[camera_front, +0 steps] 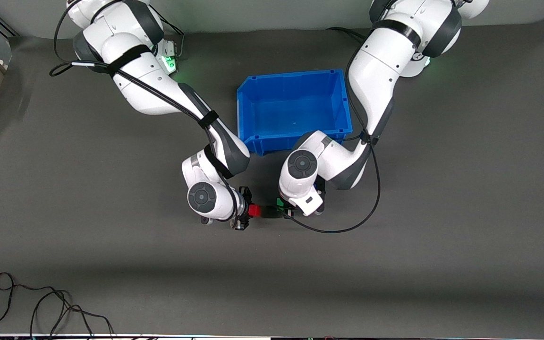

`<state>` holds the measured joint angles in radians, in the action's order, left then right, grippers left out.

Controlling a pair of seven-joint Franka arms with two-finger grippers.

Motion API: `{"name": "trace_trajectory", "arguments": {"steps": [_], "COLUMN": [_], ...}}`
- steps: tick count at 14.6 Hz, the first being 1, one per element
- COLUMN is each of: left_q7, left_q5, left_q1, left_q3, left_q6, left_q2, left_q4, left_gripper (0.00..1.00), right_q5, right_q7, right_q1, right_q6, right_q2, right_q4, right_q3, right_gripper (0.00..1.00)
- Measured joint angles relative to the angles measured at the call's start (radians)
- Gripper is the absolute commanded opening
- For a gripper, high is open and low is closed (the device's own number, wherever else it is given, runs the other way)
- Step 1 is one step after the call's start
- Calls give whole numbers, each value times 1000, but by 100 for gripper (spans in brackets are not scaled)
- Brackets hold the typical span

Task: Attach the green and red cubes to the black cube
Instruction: 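Lower the red and green cubes against the black cube with both grippers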

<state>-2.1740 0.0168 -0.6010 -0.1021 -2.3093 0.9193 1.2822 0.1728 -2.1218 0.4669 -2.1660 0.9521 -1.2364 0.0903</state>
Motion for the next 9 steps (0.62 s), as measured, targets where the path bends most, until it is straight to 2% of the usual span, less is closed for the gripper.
{"name": "trace_trajectory", "arguments": {"steps": [9], "left_q7": [0], "left_q5": [-4], "left_q1": [0], "left_q3": [-5], "left_q6": [2], "left_q2": [0], "left_q4": [-3], "left_gripper": [1], "right_q5": [-3], "right_q7": [-3], "right_q1": [13], "right_q6": [-1], "right_q2": [36], "right_q4": [63], "right_q3": [-1], "right_gripper": [0]}}
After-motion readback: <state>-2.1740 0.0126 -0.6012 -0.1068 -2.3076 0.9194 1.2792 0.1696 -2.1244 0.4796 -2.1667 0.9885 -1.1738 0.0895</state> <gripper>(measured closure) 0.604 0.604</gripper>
